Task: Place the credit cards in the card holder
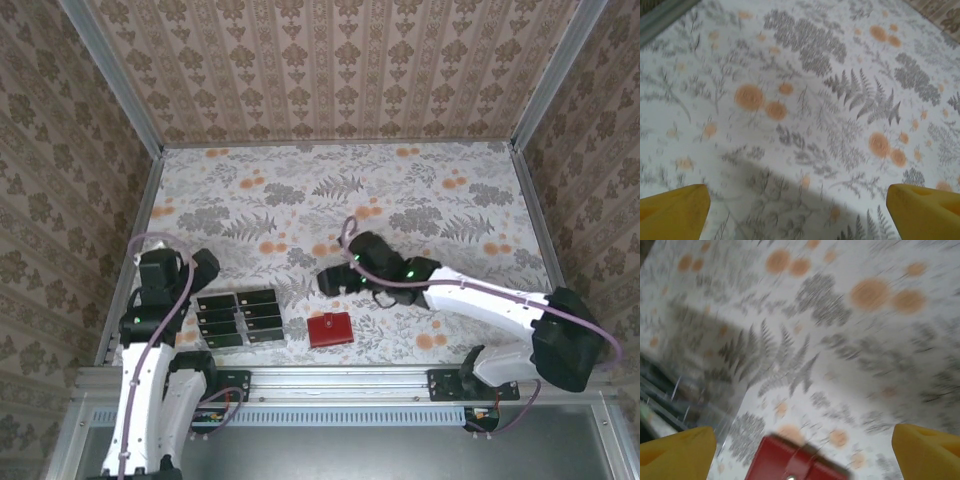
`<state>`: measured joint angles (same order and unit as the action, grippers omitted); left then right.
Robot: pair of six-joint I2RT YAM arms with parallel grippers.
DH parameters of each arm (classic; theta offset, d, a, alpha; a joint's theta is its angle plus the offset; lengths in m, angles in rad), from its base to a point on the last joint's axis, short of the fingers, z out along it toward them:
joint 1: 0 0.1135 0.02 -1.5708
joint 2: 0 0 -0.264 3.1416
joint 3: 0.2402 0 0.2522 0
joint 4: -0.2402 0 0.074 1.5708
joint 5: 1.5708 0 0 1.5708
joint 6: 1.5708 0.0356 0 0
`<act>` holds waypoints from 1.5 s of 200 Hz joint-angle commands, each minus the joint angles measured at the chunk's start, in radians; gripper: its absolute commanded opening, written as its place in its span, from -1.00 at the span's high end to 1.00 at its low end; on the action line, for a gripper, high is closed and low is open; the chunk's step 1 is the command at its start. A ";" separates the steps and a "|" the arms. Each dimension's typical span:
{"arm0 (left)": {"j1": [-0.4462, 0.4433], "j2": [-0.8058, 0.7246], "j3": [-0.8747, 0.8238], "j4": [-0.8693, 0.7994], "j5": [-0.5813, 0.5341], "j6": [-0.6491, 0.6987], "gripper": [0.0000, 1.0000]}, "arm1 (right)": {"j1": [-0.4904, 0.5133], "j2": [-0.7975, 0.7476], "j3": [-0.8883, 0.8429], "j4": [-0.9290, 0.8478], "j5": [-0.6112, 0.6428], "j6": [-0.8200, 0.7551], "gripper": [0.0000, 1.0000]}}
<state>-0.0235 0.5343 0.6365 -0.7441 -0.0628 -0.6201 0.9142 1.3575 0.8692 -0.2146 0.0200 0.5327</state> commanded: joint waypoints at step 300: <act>-0.069 0.093 -0.215 0.292 0.210 -0.170 -1.00 | 0.111 0.446 0.243 0.079 0.226 0.073 -0.87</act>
<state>-0.0639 0.5911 0.4191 -0.5301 0.1287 -0.7715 1.0580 1.7874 1.0943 -0.1532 0.2108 0.5880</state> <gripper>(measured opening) 0.997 0.936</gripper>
